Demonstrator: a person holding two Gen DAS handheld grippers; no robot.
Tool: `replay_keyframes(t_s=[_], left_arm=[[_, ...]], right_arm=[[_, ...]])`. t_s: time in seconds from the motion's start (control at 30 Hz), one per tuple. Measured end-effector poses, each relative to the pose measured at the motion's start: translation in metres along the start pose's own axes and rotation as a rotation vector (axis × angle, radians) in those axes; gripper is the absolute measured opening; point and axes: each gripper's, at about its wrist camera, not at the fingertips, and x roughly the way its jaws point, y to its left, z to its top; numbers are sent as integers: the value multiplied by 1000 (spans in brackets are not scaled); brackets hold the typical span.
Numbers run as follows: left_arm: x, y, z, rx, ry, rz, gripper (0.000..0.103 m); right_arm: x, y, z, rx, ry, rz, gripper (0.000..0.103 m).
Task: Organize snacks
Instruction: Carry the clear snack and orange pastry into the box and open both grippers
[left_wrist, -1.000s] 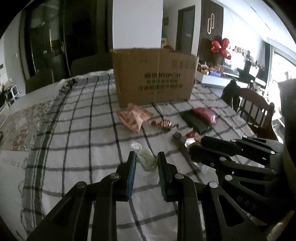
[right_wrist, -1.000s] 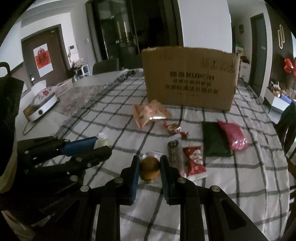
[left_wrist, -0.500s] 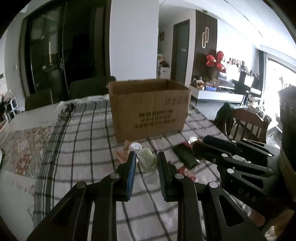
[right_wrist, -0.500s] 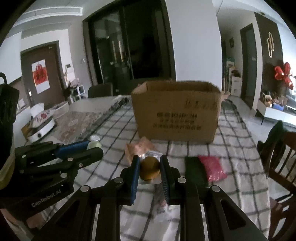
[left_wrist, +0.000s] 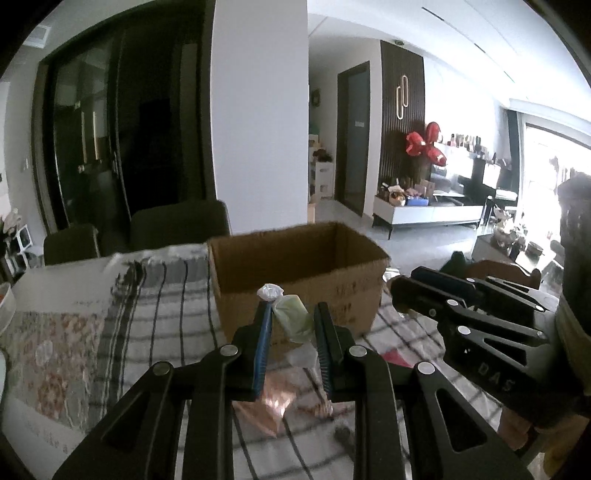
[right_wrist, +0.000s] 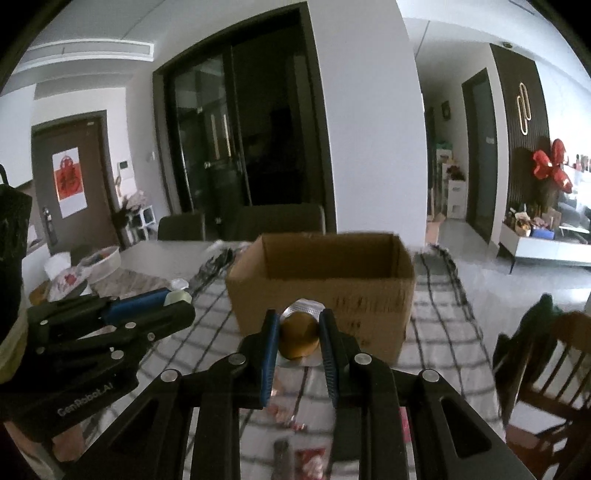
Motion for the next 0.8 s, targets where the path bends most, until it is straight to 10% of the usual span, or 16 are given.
replay_keyframes(t_s=[0.8], left_arm=[[119, 19, 76, 85, 79, -50, 24]], right_arm=[[101, -46, 63, 12, 52, -58, 23]])
